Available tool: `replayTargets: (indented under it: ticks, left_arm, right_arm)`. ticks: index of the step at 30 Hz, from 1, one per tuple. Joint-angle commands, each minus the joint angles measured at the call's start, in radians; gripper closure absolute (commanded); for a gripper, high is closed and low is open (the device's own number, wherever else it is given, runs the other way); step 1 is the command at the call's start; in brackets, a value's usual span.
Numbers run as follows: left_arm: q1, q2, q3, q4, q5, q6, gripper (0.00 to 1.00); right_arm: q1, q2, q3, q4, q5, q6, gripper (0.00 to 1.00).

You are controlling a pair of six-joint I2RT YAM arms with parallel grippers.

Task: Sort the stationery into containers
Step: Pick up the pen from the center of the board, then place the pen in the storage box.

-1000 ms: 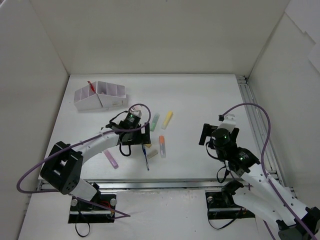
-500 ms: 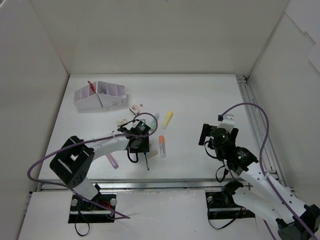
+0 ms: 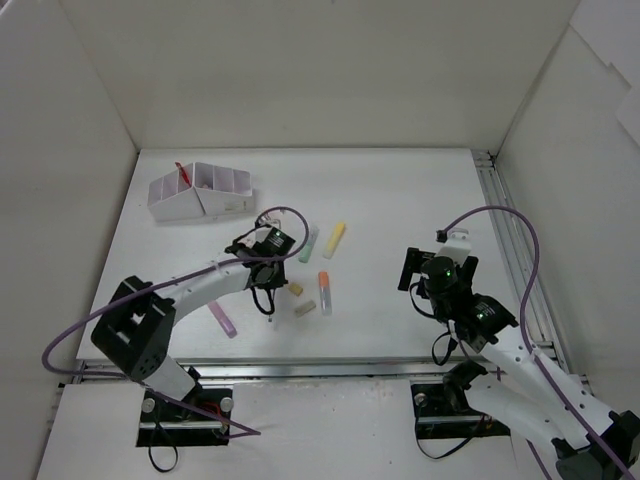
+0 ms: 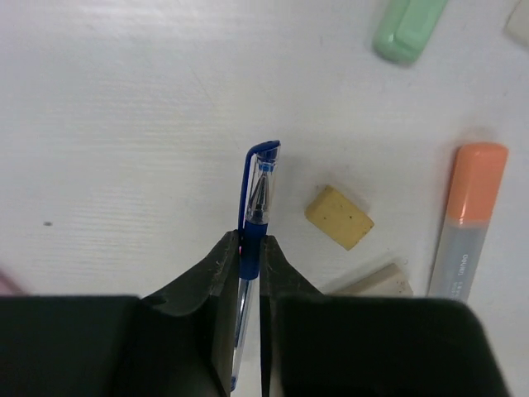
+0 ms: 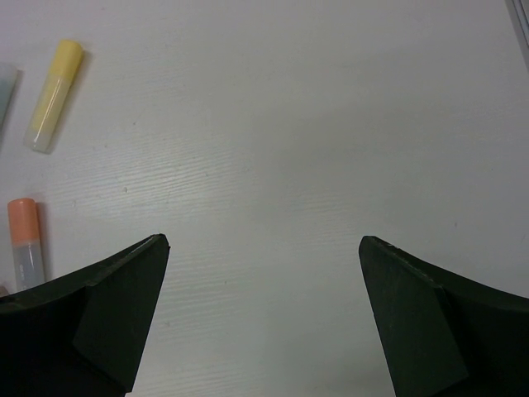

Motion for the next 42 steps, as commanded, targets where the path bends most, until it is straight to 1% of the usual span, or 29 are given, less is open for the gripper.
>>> replayTargets:
  ticks: [1, 2, 3, 4, 5, 6, 7, 8, 9, 10, 11, 12, 13, 14, 15, 16, 17, 18, 20, 21, 23, 24, 27, 29, 35, 38, 41, 42]
  left_arm:
    - [0.071, -0.189, 0.061, 0.012, -0.118, 0.116, 1.00]
    - [0.091, -0.221, 0.063, 0.025, -0.141, 0.138, 1.00]
    - [0.140, -0.249, 0.064, 0.046, -0.170, 0.165, 1.00]
    - [0.167, -0.305, 0.064, 0.046, -0.178, 0.207, 1.00]
    - [0.198, -0.333, 0.057, 0.162, -0.181, 0.287, 1.00]
    - [0.265, -0.361, 0.050, 0.211, -0.184, 0.323, 1.00]
    - [0.302, -0.407, 0.035, 0.327, -0.166, 0.369, 1.00]
    - [0.341, -0.424, 0.030, 0.385, -0.141, 0.409, 1.00]
    - [0.411, -0.450, 0.021, 0.429, -0.071, 0.478, 1.00]
    - [0.446, -0.459, 0.018, 0.509, -0.030, 0.524, 1.00]
    - [0.474, -0.458, 0.015, 0.622, -0.003, 0.558, 1.00]
    - [0.502, -0.444, 0.024, 0.672, 0.029, 0.611, 1.00]
    - [0.558, -0.429, 0.035, 0.715, 0.061, 0.645, 1.00]
    - [0.582, -0.404, 0.050, 0.780, 0.075, 0.675, 1.00]
    - [0.606, -0.342, 0.116, 0.782, 0.080, 0.687, 1.00]
    - [0.653, -0.303, 0.153, 0.776, 0.090, 0.716, 1.00]
    - [0.677, -0.266, 0.187, 0.778, 0.098, 0.725, 1.00]
    - [0.698, -0.184, 0.222, 0.787, 0.126, 0.735, 1.00]
    - [0.756, -0.107, 0.292, 0.853, 0.140, 0.744, 1.00]
    - [0.773, -0.035, 0.332, 0.876, 0.162, 0.742, 1.00]
    - [0.819, 0.027, 0.371, 0.934, 0.236, 0.712, 1.00]
    - [0.832, 0.086, 0.403, 0.956, 0.248, 0.701, 1.00]
    - [0.844, 0.182, 0.461, 1.000, 0.284, 0.661, 1.00]
    - [0.844, 0.235, 0.478, 1.013, 0.279, 0.650, 1.00]
    - [0.853, 0.334, 0.477, 1.075, 0.264, 0.609, 1.00]
    - [0.853, 0.360, 0.491, 1.065, 0.273, 0.601, 1.00]
    - [0.853, 0.345, 0.472, 1.043, 0.269, 0.571, 1.00]
    - [0.853, 0.334, 0.459, 1.025, 0.267, 0.554, 0.90]
  right_arm:
    - [-0.006, -0.021, 0.014, 0.034, 0.019, -0.027, 0.02]
    - [-0.004, -0.029, 0.014, 0.035, 0.016, -0.036, 0.02]
    - [-0.006, -0.033, 0.014, 0.038, 0.018, -0.046, 0.02]
    - [-0.006, -0.038, 0.014, 0.040, 0.019, -0.049, 0.02]
    - [-0.001, -0.049, 0.013, 0.051, 0.022, -0.061, 0.02]
    - [-0.006, -0.056, 0.007, 0.058, 0.022, -0.067, 0.02]
    - [-0.006, -0.059, 0.003, 0.071, 0.025, -0.079, 0.02]
    - [-0.006, -0.072, -0.001, 0.098, 0.024, -0.087, 0.02]
    - [-0.004, -0.075, -0.004, 0.112, 0.021, -0.099, 0.02]
    - [-0.006, -0.076, -0.004, 0.129, 0.016, -0.116, 0.02]
    - [-0.007, -0.076, -0.003, 0.159, 0.013, -0.125, 0.02]
    - [-0.004, -0.075, -0.004, 0.176, 0.013, -0.135, 0.02]
    - [-0.007, -0.072, -0.009, 0.199, 0.009, -0.145, 0.02]
    - [-0.007, -0.064, -0.010, 0.245, 0.002, -0.165, 0.02]
    - [-0.007, -0.060, -0.015, 0.267, 0.001, -0.173, 0.02]
    - [-0.006, -0.053, -0.016, 0.288, -0.008, -0.190, 0.02]
    - [-0.006, -0.032, -0.020, 0.346, -0.011, -0.197, 0.02]
    - [-0.004, -0.023, -0.021, 0.365, -0.013, -0.205, 0.02]
    - [-0.007, 0.015, -0.018, 0.429, -0.027, -0.227, 0.02]
    - [-0.011, 0.028, -0.015, 0.446, -0.033, -0.236, 0.02]
    - [-0.011, 0.066, 0.000, 0.483, -0.042, -0.254, 0.02]
    - [-0.012, 0.081, 0.006, 0.489, -0.041, -0.260, 0.02]
    - [-0.015, 0.137, 0.029, 0.519, -0.036, -0.283, 0.02]
    - [-0.021, 0.178, 0.046, 0.535, -0.030, -0.294, 0.02]
    - [-0.026, 0.244, 0.063, 0.560, -0.042, -0.297, 0.02]
    - [-0.027, 0.249, 0.062, 0.562, -0.048, -0.287, 0.02]
    - [-0.030, 0.241, 0.062, 0.557, -0.047, -0.283, 0.02]
    - [-0.030, 0.238, 0.062, 0.559, -0.045, -0.276, 0.02]
